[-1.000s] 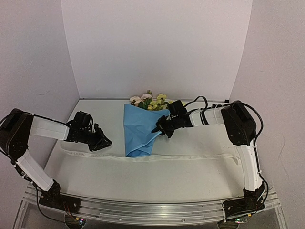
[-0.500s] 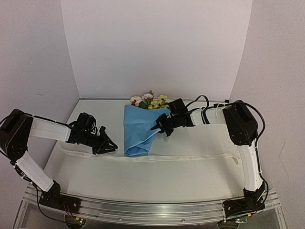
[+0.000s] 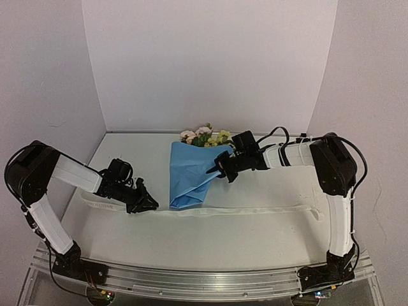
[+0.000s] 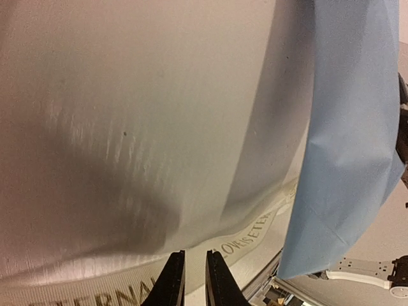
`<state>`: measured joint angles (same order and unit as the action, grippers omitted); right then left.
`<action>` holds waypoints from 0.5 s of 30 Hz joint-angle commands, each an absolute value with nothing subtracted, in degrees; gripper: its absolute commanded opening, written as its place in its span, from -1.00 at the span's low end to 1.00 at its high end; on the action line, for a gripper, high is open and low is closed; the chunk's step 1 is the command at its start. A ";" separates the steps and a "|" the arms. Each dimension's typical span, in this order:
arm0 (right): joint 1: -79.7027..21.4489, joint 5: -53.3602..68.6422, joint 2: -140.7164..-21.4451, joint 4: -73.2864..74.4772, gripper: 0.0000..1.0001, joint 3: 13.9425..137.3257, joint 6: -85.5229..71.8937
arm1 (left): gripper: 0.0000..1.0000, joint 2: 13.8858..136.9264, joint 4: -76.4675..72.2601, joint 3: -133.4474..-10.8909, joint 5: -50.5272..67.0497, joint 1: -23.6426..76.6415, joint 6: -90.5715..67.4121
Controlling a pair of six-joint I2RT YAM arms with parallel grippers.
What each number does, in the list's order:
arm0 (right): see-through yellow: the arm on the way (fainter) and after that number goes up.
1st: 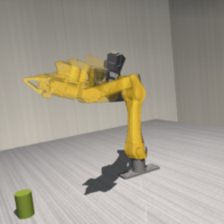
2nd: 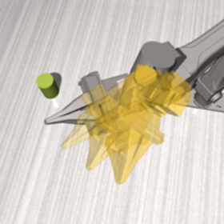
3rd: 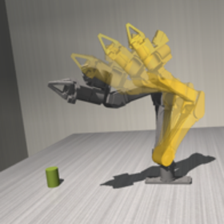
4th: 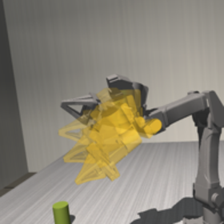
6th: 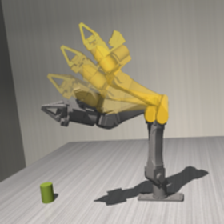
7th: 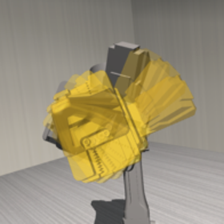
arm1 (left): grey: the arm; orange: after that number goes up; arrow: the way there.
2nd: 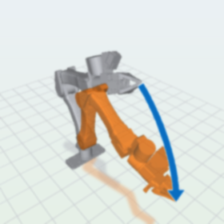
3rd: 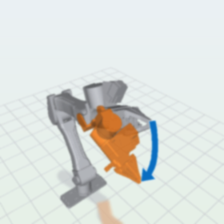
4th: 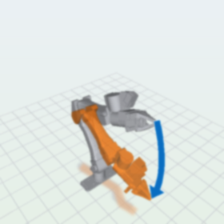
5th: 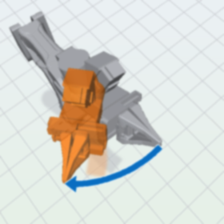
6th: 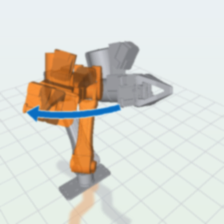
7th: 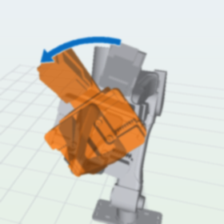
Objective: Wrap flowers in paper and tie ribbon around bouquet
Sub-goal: Place the folded bouquet on the ribbon.
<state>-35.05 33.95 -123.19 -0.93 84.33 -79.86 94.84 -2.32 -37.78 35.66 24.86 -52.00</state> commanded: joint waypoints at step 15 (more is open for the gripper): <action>-37.21 37.67 -110.31 -9.66 -1.00 66.61 -77.81 | -0.79 105.11 -9.09 -44.47 27.79 25.05 -56.63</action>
